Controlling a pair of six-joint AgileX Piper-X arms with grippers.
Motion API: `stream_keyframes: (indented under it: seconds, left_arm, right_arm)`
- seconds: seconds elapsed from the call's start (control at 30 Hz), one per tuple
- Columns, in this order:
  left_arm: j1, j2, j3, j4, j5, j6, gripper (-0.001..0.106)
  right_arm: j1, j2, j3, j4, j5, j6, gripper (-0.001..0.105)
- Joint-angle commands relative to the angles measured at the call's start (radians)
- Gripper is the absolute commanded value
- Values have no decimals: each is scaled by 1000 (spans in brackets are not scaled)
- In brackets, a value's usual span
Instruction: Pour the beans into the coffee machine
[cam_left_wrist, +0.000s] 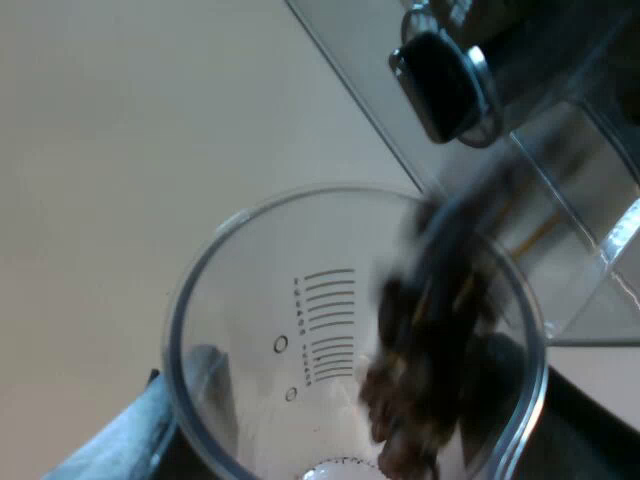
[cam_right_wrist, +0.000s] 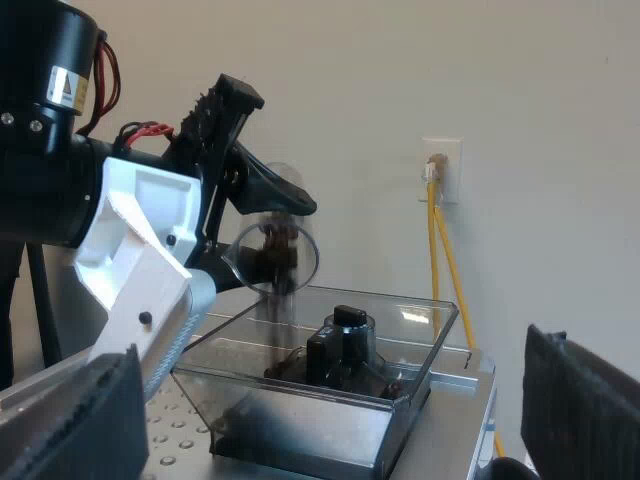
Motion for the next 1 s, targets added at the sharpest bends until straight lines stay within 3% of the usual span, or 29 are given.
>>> stream_keyframes:
  seconds: [0.03,0.1,0.2,0.43,0.93,1.0]
  left_arm:
    - [-5,-8,-7,-17,7,10,0]
    - [-5,-8,-7,-17,7,28,0]
    - [-5,-8,-7,-20,7,113,0]
    - [-5,-8,-7,-64,7,166,0]
    - [-5,-10,-7,-77,7,166,0]
    - [-5,-13,-7,-70,4,97,0]
  right_arm:
    - [1,-3,-7,-5,-1,-14,78]
    - [1,-3,-7,-5,-1,-14,78]
    - [1,-3,-7,-5,-1,-14,78]
    - [1,-3,-7,-5,-1,-14,78]
    - [1,-3,-7,-5,-1,-14,78]
    - [1,-3,-7,-5,-1,-14,78]
